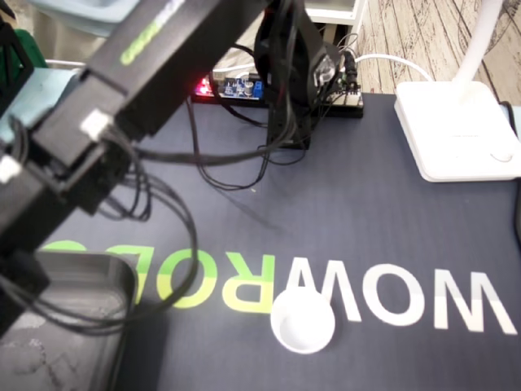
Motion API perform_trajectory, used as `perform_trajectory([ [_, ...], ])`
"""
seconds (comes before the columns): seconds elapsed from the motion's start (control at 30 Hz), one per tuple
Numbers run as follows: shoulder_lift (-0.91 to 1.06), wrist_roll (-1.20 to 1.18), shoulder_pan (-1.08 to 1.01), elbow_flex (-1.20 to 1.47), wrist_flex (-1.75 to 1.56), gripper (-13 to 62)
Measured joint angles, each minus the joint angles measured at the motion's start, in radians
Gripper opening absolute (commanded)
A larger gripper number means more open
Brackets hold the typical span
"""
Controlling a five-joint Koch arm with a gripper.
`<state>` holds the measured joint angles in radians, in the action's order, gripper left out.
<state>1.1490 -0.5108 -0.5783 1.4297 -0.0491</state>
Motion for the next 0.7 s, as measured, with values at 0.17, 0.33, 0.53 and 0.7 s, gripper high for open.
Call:
perform_trajectory([
  [0.17, -0.051, -0.250, -0.002, 0.000, -0.077, 5.9],
  [0.33, -0.094, -0.440, 0.000, 0.009, -0.150, 5.9],
  [0.53, -0.124, -0.558, 0.002, 0.044, -0.239, 5.9],
  [0.7, -0.146, -0.555, 0.000, 0.054, -0.256, 5.8],
])
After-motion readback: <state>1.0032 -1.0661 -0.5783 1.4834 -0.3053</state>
